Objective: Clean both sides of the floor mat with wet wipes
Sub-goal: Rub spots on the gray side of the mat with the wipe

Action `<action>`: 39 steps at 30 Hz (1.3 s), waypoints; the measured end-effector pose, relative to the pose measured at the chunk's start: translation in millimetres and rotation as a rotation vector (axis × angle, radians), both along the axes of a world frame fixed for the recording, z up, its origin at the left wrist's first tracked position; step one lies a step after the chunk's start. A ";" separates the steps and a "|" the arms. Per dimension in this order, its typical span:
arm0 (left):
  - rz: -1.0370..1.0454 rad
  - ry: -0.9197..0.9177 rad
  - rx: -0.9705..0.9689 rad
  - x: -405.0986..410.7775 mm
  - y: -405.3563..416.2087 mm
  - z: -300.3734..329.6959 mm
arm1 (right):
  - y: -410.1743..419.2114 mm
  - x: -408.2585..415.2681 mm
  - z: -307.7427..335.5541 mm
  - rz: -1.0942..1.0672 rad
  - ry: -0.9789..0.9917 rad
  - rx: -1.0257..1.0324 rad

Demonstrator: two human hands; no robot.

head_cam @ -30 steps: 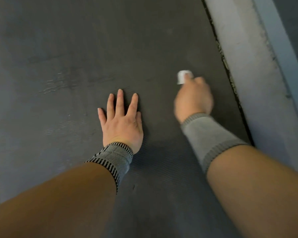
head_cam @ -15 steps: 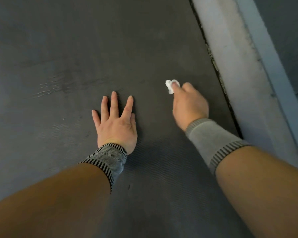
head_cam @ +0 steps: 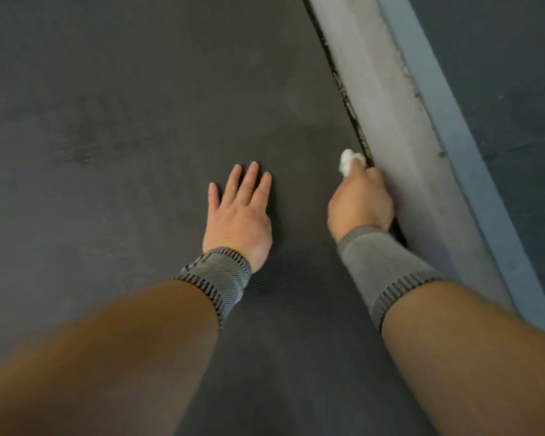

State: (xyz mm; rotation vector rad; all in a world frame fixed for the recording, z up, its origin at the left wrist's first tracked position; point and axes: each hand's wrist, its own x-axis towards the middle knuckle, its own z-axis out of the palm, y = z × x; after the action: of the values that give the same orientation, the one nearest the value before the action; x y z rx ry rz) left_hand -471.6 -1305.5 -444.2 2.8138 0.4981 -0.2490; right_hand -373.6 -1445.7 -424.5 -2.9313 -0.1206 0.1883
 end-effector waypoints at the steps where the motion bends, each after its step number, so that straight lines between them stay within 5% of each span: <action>1: 0.009 -0.004 0.007 -1.0 -0.6 -1.7 | -3.6 -14.8 -3.1 0.114 0.003 0.004; 3: 0.004 -0.001 0.011 -4.9 -0.9 0.1 | -19.7 -28.8 -5.7 0.237 -0.018 -0.027; 7: -0.006 0.013 0.007 -2.3 -2.5 2.2 | -35.2 -28.3 -0.6 -0.132 -0.008 -0.037; 11: -0.002 -0.006 0.021 -3.2 -2.7 2.0 | -24.8 -62.3 2.1 0.126 0.010 0.013; 15: -0.011 -0.009 0.029 -2.6 -1.2 0.3 | -20.1 -44.4 1.3 -0.147 -0.010 -0.009; 20: -0.043 -0.016 -0.061 -1.1 9.8 9.9 | 24.8 -52.2 2.4 0.431 0.020 0.006; 24: 0.066 -0.053 0.035 -13.6 69.2 15.0 | 30.0 -6.0 0.0 -0.045 0.035 -0.062; 29: 0.158 -0.079 0.091 -33.0 82.6 1.1 | 96.3 -49.4 -6.0 0.523 -0.070 0.117; 35: 0.151 -0.061 0.092 -33.6 84.9 1.4 | 57.4 25.8 -5.3 -0.080 -0.064 -0.114; 39: 0.141 -0.053 0.091 -33.8 84.6 3.7 | 127.8 -24.0 -4.1 0.554 -0.033 0.107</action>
State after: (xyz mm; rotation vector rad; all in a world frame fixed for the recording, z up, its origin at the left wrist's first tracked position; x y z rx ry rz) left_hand -505.4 -1220.9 -440.5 2.8477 0.7085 -0.1257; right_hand -397.6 -1317.8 -428.6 -2.7220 -0.9157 0.2042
